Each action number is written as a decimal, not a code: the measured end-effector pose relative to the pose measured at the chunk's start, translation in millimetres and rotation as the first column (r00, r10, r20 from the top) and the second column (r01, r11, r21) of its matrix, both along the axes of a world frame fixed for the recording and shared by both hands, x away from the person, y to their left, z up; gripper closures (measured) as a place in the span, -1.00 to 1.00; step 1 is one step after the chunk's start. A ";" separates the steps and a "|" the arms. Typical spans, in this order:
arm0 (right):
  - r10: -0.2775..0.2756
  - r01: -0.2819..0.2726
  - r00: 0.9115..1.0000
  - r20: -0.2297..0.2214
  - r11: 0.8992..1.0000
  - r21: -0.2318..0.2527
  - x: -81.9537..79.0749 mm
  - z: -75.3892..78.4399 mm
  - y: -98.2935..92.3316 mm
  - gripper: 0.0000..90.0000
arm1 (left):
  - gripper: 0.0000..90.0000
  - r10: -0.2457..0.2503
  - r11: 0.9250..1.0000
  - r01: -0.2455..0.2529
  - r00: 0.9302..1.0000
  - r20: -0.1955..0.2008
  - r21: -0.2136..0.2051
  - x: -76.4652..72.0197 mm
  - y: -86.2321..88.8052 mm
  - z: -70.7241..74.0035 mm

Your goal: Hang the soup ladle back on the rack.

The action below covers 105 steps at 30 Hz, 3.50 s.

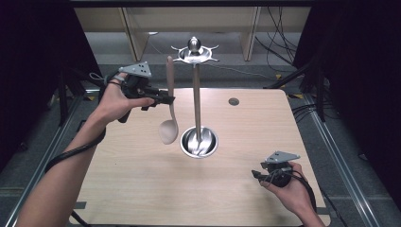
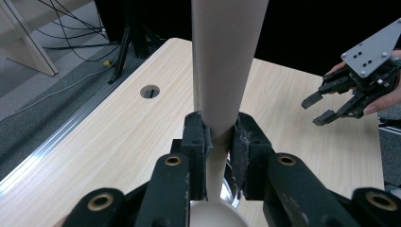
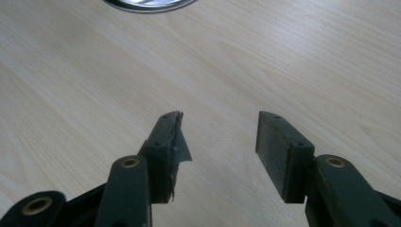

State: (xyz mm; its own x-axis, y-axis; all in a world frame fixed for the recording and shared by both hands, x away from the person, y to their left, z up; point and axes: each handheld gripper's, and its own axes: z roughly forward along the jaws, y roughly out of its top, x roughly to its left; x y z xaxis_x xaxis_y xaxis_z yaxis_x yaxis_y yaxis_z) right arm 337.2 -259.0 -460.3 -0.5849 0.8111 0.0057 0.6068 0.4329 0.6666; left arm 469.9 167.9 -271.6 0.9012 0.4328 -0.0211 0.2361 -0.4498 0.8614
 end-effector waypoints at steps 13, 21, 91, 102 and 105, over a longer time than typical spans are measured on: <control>0.003 -0.003 1.000 -0.002 1.000 -0.005 0.0 0.1 0.0 0.14 | 0.69 -0.010 1.000 0.011 1.000 -0.004 0.011 1.9 -2.2 -0.1; 0.001 -0.001 1.000 0.000 1.000 -0.005 0.0 0.3 -0.2 0.14 | 0.69 -0.012 1.000 0.012 1.000 -0.005 0.016 3.2 -3.2 -0.5; -0.007 0.007 1.000 0.025 1.000 0.010 -1.7 0.4 0.5 0.14 | 0.63 0.221 0.963 -0.216 0.975 0.010 -0.162 -21.5 -14.9 -20.5; -0.024 0.024 1.000 0.008 1.000 0.019 -2.5 2.7 0.7 0.12 | 0.25 0.284 0.946 -0.265 0.955 0.085 -0.187 -31.5 -7.1 -19.0; -0.021 0.020 1.000 0.020 1.000 0.019 -2.1 1.3 0.3 0.11 | 0.09 0.296 0.941 -0.272 0.950 0.102 -0.201 -36.8 -2.7 -21.0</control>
State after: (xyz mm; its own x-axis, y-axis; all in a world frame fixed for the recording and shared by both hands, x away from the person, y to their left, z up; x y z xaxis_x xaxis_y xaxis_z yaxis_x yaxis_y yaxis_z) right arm 335.1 -258.7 -459.1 -0.5682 0.8228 0.0092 0.6017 0.4078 0.6868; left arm 433.1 165.3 -292.6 0.7413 0.6710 -0.0158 0.2130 -0.2128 0.9536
